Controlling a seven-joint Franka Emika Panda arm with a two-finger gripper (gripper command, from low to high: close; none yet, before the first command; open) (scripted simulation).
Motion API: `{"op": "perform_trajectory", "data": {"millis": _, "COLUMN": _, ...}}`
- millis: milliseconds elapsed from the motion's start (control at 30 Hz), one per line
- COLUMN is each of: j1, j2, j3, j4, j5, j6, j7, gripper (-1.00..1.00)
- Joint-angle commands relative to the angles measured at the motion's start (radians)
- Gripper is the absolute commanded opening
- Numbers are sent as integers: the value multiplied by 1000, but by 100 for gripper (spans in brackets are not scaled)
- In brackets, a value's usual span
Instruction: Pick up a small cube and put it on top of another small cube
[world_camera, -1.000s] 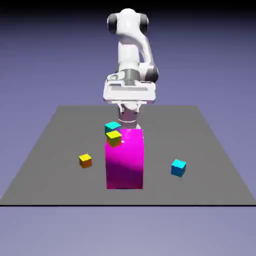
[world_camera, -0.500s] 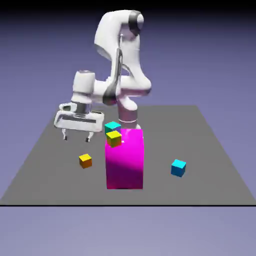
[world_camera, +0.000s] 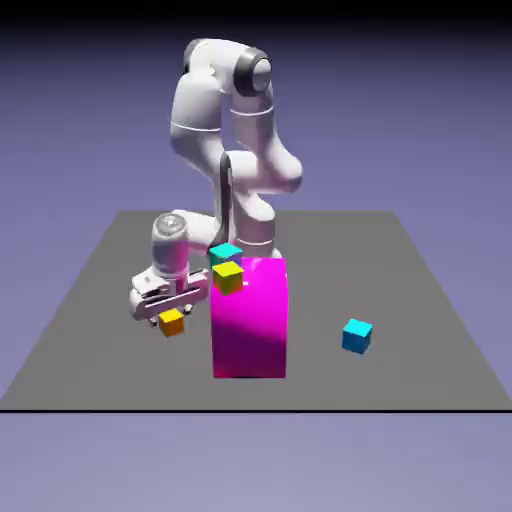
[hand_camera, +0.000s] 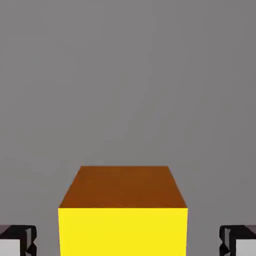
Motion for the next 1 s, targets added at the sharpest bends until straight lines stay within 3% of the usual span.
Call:
{"op": "perform_trajectory", "data": {"millis": 0, "j1": 0, "j2": 0, "j3": 0, "j4": 0, "j5": 0, "j6": 0, "j7": 0, "gripper": -100}}
{"op": "perform_trajectory", "data": {"millis": 367, "j1": 74, "j2": -293, "j3": -73, "j4": -36, "j5": -56, "j6": -258, "j7": 20, "gripper": -100}}
{"op": "perform_trajectory", "data": {"millis": 967, "j1": 291, "j2": -784, "j3": 102, "j4": 284, "j5": 86, "j6": -1033, "j7": 87, "gripper": -100}}
